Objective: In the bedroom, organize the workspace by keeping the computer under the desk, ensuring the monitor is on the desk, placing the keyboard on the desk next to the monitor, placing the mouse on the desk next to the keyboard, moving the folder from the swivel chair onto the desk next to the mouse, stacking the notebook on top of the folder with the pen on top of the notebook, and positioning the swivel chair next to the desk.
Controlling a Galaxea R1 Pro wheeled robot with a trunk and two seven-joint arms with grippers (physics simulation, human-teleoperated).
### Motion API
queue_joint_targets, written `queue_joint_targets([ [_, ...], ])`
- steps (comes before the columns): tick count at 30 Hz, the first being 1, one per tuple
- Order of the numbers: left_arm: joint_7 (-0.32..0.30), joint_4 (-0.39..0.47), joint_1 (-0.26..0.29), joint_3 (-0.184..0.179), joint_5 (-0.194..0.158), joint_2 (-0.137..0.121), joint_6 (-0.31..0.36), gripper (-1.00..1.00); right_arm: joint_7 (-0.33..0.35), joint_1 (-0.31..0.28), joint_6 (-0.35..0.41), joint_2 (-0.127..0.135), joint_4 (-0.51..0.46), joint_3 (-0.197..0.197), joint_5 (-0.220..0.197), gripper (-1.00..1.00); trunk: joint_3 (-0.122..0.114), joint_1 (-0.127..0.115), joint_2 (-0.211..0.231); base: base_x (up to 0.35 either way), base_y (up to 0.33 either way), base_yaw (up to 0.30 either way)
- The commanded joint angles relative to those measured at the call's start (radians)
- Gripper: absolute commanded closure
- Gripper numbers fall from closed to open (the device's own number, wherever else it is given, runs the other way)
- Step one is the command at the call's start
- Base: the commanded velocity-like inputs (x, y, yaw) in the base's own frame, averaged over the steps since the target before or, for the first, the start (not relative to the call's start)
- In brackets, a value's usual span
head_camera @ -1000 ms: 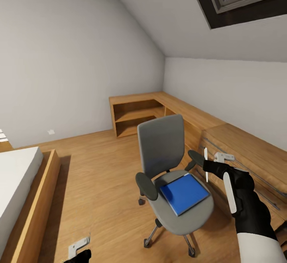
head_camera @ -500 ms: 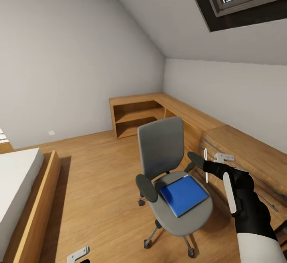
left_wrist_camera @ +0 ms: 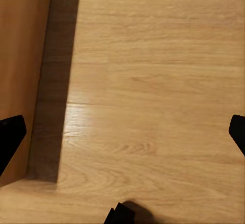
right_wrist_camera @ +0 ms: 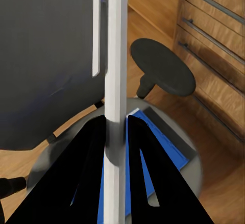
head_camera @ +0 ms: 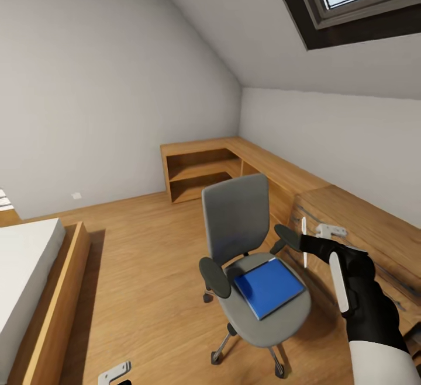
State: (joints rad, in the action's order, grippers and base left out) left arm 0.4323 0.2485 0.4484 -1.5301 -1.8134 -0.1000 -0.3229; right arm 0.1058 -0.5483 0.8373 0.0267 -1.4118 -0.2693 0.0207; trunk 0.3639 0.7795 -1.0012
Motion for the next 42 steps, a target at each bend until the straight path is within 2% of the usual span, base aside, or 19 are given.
queue_joint_targets([
  [1,0.006,0.004,0.001,-0.009,-0.007,-0.001,-0.005,-1.00,0.008,-0.001,0.005,0.000,-0.002,-0.002,0.001,1.00,-0.002,-0.004,0.006,0.000,0.000,0.000],
  [3,0.006,0.004,0.001,-0.009,-0.007,-0.001,-0.005,-1.00,0.008,-0.001,0.005,0.001,-0.003,-0.006,0.001,1.00,-0.008,-0.012,0.020,0.000,0.000,0.000],
  [9,0.007,0.003,0.002,-0.009,-0.008,-0.001,-0.005,-1.00,0.009,-0.001,0.005,0.001,-0.005,-0.053,0.001,1.00,-0.027,-0.035,0.062,0.000,0.000,-0.092],
  [16,0.008,0.003,0.002,-0.009,-0.008,-0.001,-0.005,-1.00,0.009,-0.001,0.005,0.002,-0.005,-0.098,0.001,1.00,-0.049,-0.061,0.111,0.000,0.000,-0.232],
  [22,0.008,0.003,0.001,-0.009,-0.008,0.000,-0.005,-1.00,0.010,-0.001,0.006,0.001,-0.006,-0.159,0.000,1.00,-0.068,-0.084,0.153,0.000,0.000,-0.263],
  [27,0.008,0.003,0.001,-0.009,-0.007,0.000,-0.006,-1.00,0.011,-0.001,0.005,0.001,-0.006,-0.186,0.000,1.00,-0.083,-0.104,0.188,0.000,0.000,-0.267],
  [34,0.009,0.003,0.001,-0.009,-0.007,0.001,-0.006,-1.00,0.011,-0.001,0.005,0.002,-0.006,-0.199,0.001,1.00,-0.105,-0.130,0.237,0.000,0.000,-0.268],
  [39,0.011,0.003,0.001,-0.009,-0.008,0.011,-0.006,-1.00,0.011,-0.001,0.005,0.002,-0.004,-0.211,0.001,1.00,-0.121,-0.150,0.272,0.000,0.000,-0.269],
  [42,0.011,0.003,0.001,-0.009,-0.008,0.014,-0.005,-1.00,0.011,-0.001,0.002,0.002,-0.004,-0.217,0.001,1.00,-0.121,-0.150,0.272,0.000,0.000,-0.269],
])
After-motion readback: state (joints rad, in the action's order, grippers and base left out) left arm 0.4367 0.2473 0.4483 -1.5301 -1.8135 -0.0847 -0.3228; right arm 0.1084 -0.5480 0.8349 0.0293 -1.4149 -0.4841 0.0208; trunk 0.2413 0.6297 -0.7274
